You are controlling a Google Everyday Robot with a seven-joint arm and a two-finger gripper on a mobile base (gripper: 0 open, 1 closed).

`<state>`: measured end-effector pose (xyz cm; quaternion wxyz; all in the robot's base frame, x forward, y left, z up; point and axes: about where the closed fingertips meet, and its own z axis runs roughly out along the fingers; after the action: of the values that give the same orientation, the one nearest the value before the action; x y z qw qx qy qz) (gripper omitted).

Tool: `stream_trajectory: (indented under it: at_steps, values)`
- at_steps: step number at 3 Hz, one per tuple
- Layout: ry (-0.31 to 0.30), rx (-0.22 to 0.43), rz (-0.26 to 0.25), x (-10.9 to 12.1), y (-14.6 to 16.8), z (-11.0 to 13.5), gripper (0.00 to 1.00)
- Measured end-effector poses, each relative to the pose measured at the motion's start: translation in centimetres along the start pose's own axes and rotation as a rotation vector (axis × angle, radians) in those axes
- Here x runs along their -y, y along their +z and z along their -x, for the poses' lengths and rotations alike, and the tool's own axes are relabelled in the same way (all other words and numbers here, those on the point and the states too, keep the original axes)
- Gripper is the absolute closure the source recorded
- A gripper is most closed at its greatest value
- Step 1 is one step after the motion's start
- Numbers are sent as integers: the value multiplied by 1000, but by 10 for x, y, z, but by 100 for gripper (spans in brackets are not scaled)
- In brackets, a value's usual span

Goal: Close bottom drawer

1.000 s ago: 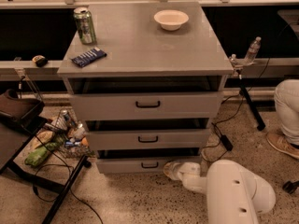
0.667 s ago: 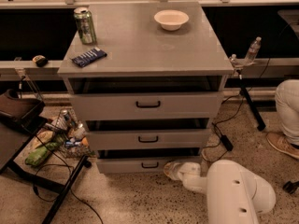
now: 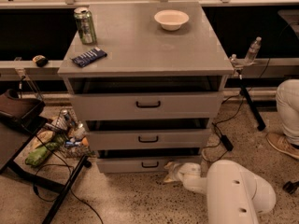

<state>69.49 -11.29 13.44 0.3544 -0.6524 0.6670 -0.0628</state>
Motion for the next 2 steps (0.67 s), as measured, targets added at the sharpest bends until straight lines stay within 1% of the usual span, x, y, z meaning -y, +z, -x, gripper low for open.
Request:
stream_trajectory:
  at_steps: [1, 2]
  values:
    - [0, 0, 0, 0, 0, 0, 0]
    - [0, 0, 0, 0, 0, 0, 0]
